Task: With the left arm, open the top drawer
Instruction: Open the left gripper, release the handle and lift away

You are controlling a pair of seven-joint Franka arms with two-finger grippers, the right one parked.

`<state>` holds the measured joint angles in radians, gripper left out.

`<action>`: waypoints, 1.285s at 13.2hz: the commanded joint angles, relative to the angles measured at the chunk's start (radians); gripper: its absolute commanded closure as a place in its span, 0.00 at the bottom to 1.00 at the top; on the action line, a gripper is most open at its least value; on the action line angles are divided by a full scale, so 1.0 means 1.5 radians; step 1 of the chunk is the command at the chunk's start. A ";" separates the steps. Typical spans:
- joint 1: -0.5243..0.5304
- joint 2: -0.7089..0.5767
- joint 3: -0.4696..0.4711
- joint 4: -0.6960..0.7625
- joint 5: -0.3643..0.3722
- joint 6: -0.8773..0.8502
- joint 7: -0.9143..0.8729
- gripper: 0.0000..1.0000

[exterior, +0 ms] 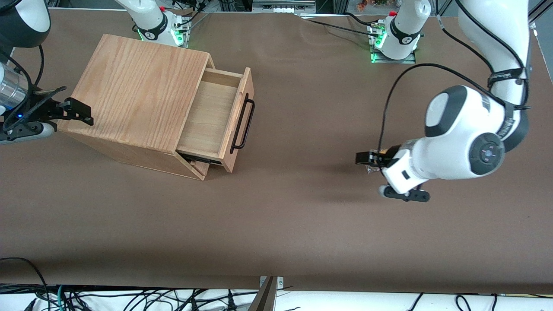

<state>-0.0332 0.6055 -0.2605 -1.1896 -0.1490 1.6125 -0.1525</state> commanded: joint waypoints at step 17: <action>-0.004 -0.436 0.195 -0.342 0.055 -0.001 0.284 0.00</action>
<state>-0.0304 -0.0214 0.0457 -1.6860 -0.0879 1.6198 0.2939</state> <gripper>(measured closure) 0.000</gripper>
